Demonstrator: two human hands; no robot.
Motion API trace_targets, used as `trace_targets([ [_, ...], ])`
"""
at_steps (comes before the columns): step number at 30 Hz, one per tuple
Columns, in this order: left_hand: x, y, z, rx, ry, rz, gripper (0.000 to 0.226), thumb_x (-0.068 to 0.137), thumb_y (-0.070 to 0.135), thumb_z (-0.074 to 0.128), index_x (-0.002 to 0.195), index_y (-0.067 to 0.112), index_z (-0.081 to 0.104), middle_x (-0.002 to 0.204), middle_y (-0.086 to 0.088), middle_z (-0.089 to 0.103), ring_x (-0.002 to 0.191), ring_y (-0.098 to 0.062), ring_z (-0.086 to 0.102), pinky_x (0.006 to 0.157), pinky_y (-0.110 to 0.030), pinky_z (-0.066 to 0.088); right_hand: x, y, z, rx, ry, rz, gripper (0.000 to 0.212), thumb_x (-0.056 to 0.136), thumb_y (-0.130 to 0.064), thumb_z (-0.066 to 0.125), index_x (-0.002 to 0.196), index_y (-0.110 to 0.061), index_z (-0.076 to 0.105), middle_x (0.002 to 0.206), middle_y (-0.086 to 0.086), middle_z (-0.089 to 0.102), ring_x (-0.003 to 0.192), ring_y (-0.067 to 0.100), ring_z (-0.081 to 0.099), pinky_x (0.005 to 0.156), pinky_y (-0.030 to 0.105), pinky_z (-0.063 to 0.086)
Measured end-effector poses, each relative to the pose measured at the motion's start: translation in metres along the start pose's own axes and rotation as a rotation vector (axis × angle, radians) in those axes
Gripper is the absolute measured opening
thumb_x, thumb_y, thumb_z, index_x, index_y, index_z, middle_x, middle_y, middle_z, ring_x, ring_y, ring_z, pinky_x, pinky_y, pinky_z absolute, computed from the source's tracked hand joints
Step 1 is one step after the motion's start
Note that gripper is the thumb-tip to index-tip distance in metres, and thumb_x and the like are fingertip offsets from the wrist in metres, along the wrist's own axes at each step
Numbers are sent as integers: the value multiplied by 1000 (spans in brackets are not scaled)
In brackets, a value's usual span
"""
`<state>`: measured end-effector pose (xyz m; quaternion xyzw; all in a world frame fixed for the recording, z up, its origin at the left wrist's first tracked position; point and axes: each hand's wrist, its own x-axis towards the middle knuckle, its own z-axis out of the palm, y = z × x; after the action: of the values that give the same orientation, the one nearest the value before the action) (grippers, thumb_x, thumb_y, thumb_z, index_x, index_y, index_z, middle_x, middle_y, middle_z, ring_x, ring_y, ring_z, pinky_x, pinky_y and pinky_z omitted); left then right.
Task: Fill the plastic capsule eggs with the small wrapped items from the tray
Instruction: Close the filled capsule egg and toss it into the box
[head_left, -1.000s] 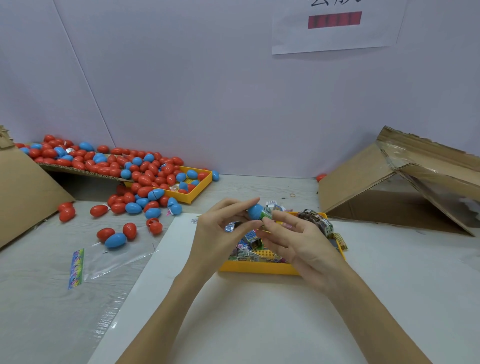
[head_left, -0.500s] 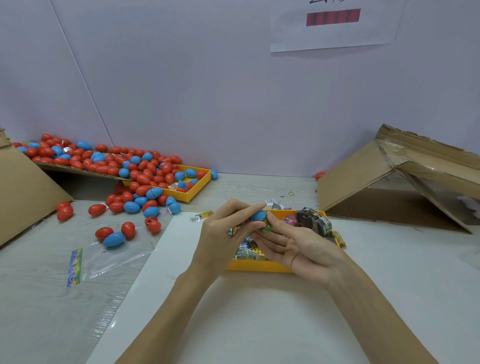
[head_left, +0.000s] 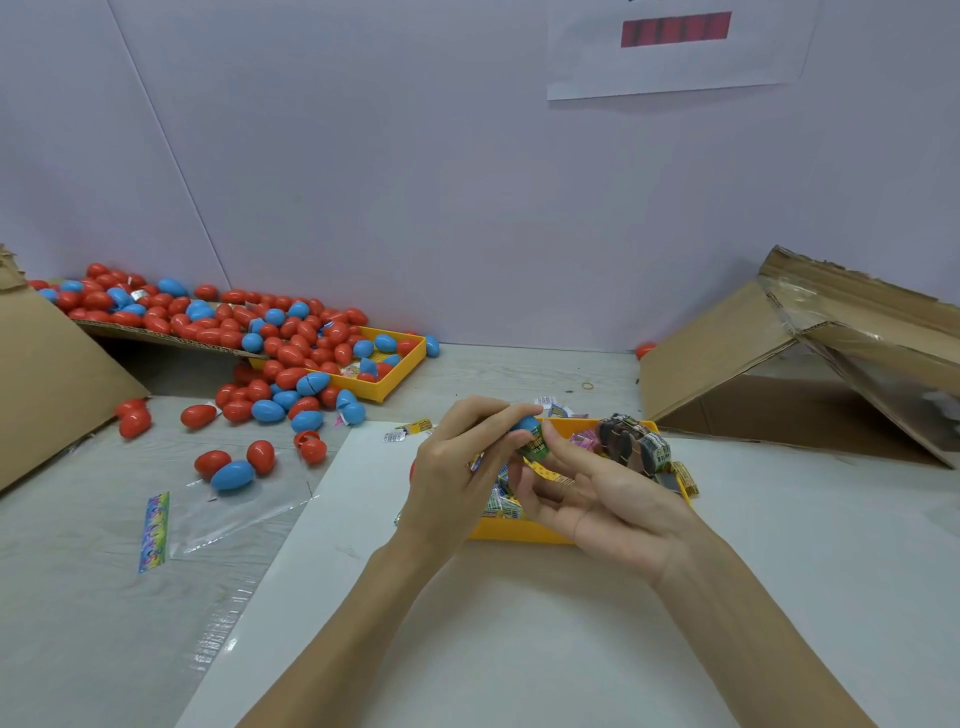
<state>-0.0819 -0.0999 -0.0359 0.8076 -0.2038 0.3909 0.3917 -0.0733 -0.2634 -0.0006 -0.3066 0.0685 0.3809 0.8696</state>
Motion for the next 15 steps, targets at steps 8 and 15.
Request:
trace_targets([
  [8, 0, 11, 2, -248, -44, -206, 27, 104, 16, 51, 121, 8, 70, 115, 1, 72, 112, -20, 67, 90, -23, 52, 1, -3, -2, -25, -52, 3, 43, 82, -16, 80, 116, 7, 70, 107, 19, 68, 87, 26, 68, 69, 27, 59],
  [15, -3, 8, 5, -215, -14, -150, 28, 103, 12, 50, 119, 6, 72, 113, -1, 72, 110, -16, 67, 89, -20, 51, 1, -2, 1, 14, -45, 10, 38, 76, -15, 82, 106, 7, 73, 110, 24, 66, 91, 27, 68, 72, 28, 60],
])
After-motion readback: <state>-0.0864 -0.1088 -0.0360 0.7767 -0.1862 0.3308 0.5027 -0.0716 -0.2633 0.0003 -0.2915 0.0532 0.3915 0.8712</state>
